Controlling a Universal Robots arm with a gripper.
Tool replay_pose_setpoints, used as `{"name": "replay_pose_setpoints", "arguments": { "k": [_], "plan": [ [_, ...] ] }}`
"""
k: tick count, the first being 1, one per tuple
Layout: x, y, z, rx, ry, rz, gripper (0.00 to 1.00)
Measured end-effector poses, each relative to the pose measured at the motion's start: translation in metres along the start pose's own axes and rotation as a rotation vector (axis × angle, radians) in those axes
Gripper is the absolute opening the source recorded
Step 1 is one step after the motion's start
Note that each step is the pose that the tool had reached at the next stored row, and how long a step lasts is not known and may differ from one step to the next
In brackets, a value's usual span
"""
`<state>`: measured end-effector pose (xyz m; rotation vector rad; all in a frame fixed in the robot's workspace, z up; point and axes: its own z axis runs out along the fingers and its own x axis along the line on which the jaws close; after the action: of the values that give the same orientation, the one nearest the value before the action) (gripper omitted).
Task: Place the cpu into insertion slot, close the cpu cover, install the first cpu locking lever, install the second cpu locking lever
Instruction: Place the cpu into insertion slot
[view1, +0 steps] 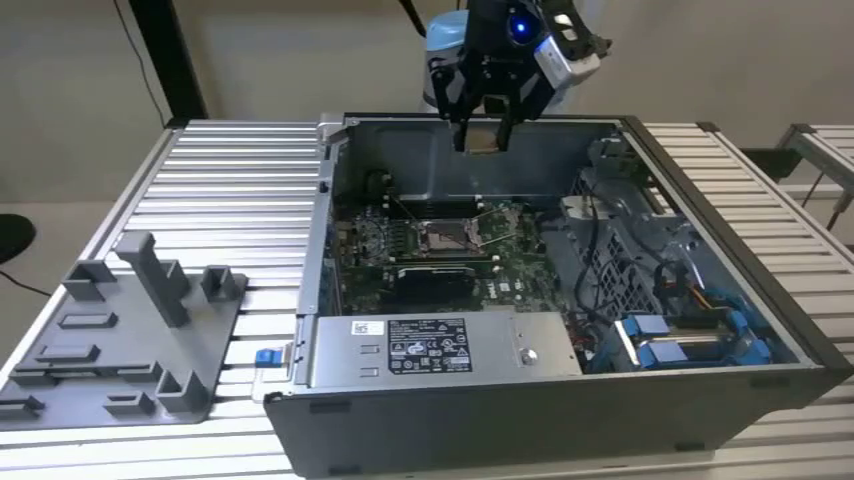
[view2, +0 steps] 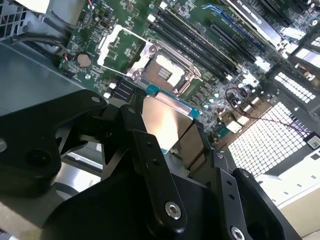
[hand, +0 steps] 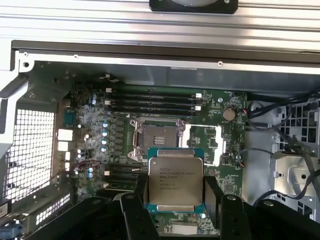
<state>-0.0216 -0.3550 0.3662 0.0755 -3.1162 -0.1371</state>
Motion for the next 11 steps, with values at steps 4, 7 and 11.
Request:
{"name": "replay_pose_setpoints", "arguments": {
  "k": [4,7,11],
  "plan": [
    [0.0001,0.0000,0.0002,-0.0001,-0.0003,0.005,0.00],
    [0.0002,0.0000,0.0006,-0.0003,-0.0016,0.019,0.00],
    [0.0004,-0.0001,0.0013,-0.0012,-0.0045,0.059,0.00]
  ]
}}
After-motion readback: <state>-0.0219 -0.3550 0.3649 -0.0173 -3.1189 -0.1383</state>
